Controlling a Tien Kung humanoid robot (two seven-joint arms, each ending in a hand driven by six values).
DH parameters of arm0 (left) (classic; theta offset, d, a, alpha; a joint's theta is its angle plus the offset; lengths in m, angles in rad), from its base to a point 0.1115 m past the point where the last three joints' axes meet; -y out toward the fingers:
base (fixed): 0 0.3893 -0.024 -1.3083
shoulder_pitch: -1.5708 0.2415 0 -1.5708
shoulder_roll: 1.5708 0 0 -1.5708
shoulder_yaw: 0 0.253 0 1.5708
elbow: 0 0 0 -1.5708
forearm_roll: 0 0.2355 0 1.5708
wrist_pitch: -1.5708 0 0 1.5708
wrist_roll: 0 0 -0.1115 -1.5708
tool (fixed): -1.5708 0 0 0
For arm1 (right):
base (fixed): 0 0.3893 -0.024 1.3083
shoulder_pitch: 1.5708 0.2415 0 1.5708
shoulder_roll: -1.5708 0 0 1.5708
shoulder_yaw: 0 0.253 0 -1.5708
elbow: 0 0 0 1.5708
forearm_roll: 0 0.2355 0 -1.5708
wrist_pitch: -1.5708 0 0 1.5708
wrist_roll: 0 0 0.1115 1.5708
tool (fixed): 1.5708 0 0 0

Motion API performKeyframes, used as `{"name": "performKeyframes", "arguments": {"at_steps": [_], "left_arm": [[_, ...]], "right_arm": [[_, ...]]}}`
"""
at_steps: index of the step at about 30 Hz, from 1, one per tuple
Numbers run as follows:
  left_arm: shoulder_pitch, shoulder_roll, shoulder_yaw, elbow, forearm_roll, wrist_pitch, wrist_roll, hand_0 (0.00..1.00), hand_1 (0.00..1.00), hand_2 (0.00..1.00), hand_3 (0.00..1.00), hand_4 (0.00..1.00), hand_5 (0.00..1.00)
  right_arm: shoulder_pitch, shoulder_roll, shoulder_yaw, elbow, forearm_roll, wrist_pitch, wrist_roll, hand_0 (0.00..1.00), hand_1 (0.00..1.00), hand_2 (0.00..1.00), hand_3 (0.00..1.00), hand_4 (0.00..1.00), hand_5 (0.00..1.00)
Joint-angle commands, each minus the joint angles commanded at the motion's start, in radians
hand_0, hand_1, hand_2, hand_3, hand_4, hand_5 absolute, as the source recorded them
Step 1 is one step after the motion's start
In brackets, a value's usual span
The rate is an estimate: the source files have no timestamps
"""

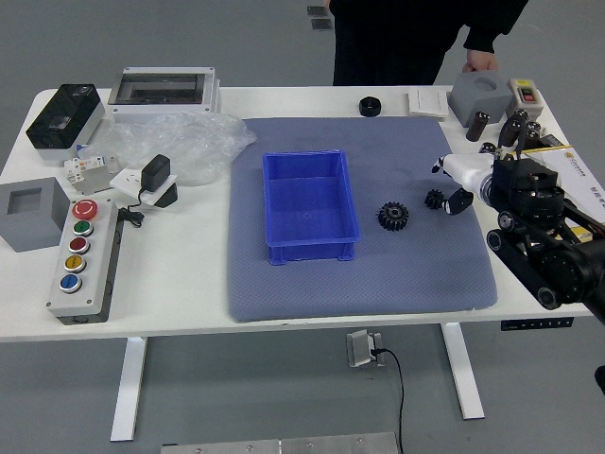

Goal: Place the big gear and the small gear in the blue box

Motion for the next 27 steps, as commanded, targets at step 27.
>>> {"name": "performKeyframes", "arguments": {"at_steps": [27], "left_arm": [[-0.001, -0.001, 0.004, 0.0, 0.0, 0.0, -0.001, 0.819, 0.827, 0.824, 0.801, 0.53, 0.123]], "right_arm": [[0.024, 0.061, -0.009, -0.103, 0.001, -0.011, 0.008, 0.707, 0.689, 0.764, 0.774, 0.601, 0.091]]}}
